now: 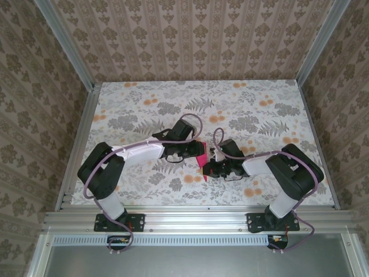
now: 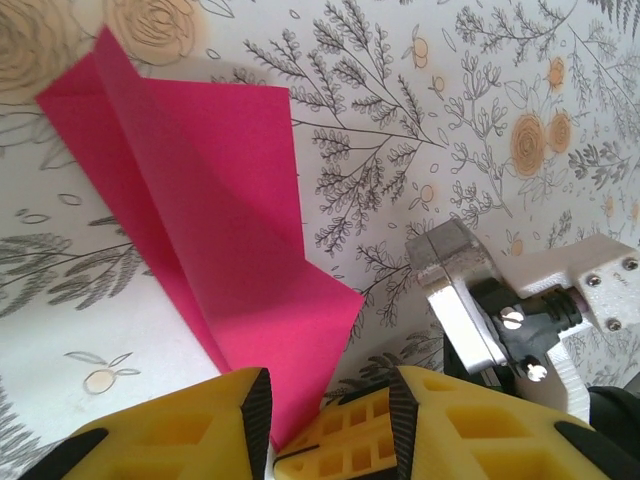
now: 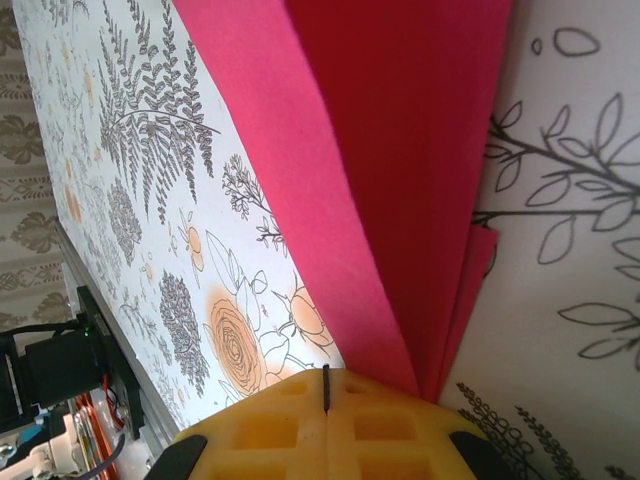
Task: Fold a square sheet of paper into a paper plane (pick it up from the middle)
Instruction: Fold the wing for the fifth time at the center of the table.
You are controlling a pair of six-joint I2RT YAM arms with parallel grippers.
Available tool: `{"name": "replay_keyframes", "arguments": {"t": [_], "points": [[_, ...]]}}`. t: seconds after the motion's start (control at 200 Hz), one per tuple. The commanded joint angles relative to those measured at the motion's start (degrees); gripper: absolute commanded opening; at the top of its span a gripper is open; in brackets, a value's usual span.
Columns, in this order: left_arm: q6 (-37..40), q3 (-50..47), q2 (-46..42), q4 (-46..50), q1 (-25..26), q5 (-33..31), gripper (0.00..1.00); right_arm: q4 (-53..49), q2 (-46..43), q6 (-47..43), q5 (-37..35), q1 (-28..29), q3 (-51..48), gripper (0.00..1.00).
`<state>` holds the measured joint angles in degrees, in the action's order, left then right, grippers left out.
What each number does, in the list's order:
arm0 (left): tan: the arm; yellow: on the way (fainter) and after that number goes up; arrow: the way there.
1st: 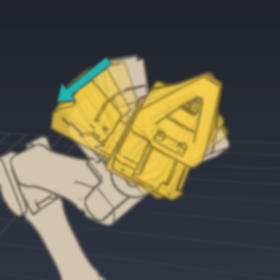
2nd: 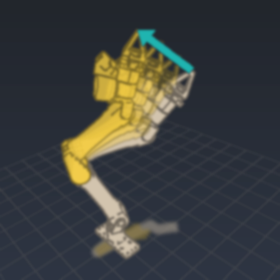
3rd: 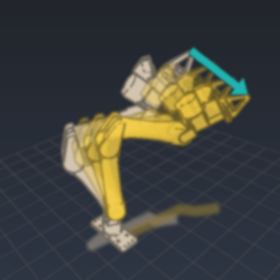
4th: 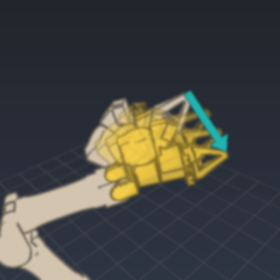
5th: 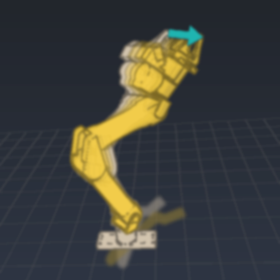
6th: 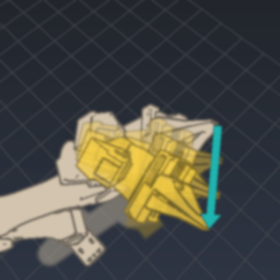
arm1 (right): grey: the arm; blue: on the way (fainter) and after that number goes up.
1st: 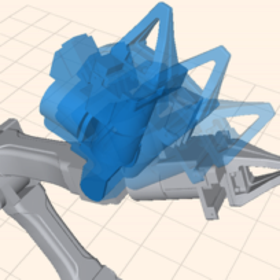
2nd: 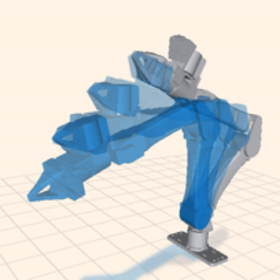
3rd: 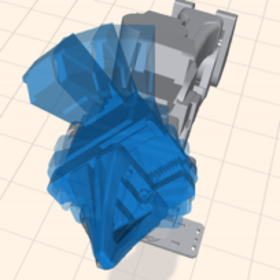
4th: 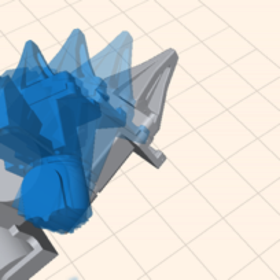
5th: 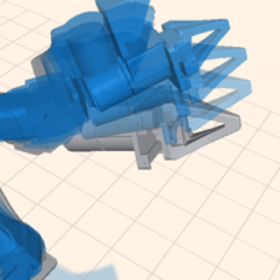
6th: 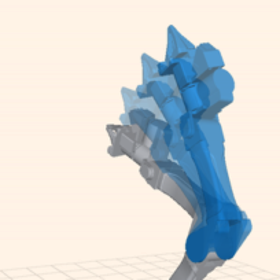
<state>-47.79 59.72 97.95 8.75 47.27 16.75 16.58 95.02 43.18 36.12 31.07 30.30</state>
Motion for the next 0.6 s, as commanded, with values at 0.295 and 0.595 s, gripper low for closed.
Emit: {"name": "replay_keyframes", "arguments": {"t": [0.295,0.595], "points": [[-1.34,-1.73,5.71,-11.35,0.46,3.99,0.37,-9.86,4.15,-1.52,-2.91,-0.02,-2.75,0.03],[-1.02,-4.57,8.23,-18.65,-0.5,4.03,0.39,-9.73,4.34,-1.43,-2.55,-0.15,-3.22,0.03]]}}
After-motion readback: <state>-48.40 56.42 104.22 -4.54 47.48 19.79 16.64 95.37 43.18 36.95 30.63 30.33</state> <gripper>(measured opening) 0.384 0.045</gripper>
